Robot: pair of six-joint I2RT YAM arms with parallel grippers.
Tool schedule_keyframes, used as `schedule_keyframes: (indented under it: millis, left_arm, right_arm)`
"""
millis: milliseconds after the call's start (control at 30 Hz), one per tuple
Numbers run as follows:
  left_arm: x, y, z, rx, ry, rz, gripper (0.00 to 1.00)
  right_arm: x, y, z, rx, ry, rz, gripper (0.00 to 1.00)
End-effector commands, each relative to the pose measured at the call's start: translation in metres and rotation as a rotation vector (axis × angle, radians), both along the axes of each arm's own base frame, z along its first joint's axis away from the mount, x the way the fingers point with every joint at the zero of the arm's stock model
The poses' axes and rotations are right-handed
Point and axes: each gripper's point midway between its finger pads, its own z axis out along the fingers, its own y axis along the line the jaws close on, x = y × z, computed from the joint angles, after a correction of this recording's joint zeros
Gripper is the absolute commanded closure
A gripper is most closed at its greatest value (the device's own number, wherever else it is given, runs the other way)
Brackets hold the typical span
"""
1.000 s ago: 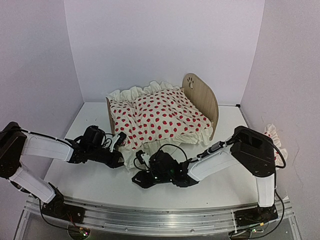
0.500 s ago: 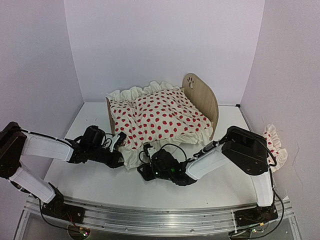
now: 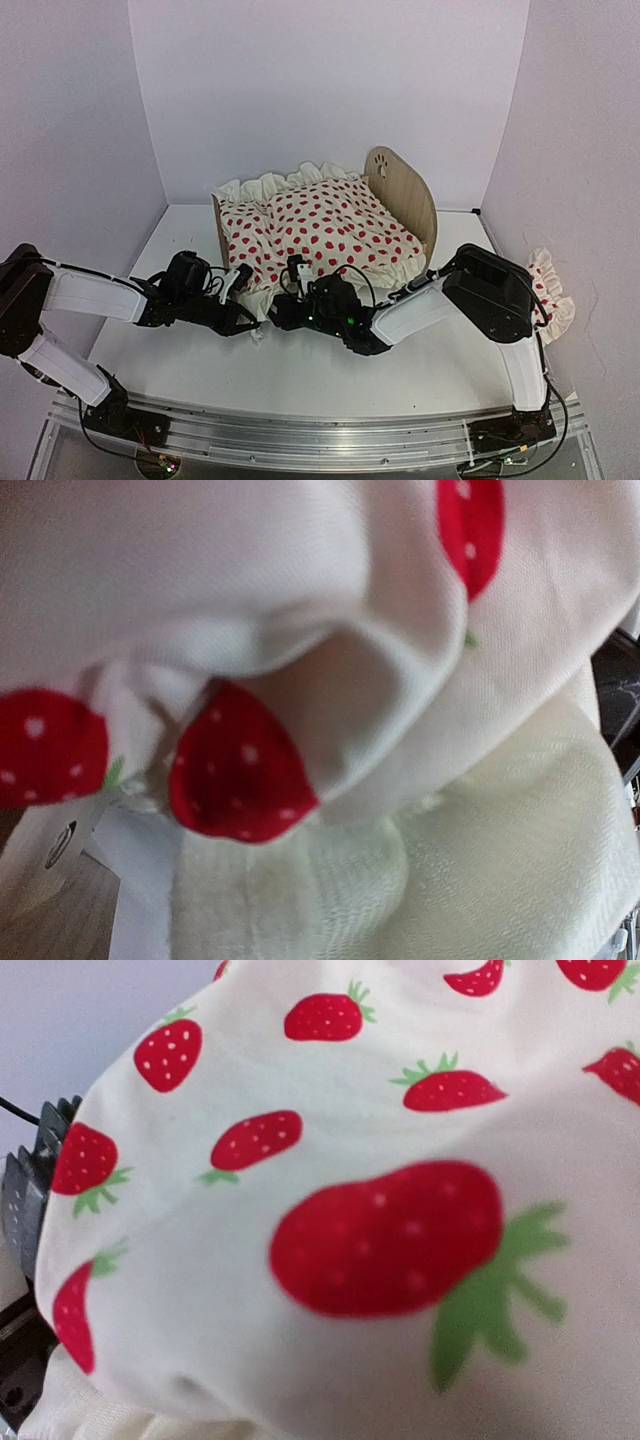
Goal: Set up the pet bed
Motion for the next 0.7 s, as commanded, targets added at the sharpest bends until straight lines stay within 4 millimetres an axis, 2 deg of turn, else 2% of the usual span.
schedule_keyframes:
  millis: [0,200,300,567,667]
  left_arm:
    - [0.002,0.002,0.002,0.012,-0.009,0.011,1.00]
    - [0.005,0.004,0.001,0.024,-0.015,0.018,1.00]
    - [0.006,0.005,0.001,0.027,-0.014,0.026,1.00]
    - [0.008,0.006,0.000,0.031,-0.005,0.032,1.00]
    - [0.008,0.006,0.000,0.030,-0.004,0.032,1.00]
  right_arm:
    - [-0.009,0.008,0.019,0.097,0.010,0.069,0.52]
    - [-0.022,0.014,0.006,0.078,0.042,0.140,0.54]
    - [-0.026,0.012,-0.013,0.021,0.062,0.146,0.53]
    - [-0.009,0.009,-0.031,-0.080,-0.013,0.080,0.51]
    - [-0.003,0.009,-0.031,-0.094,-0.030,0.062,0.52]
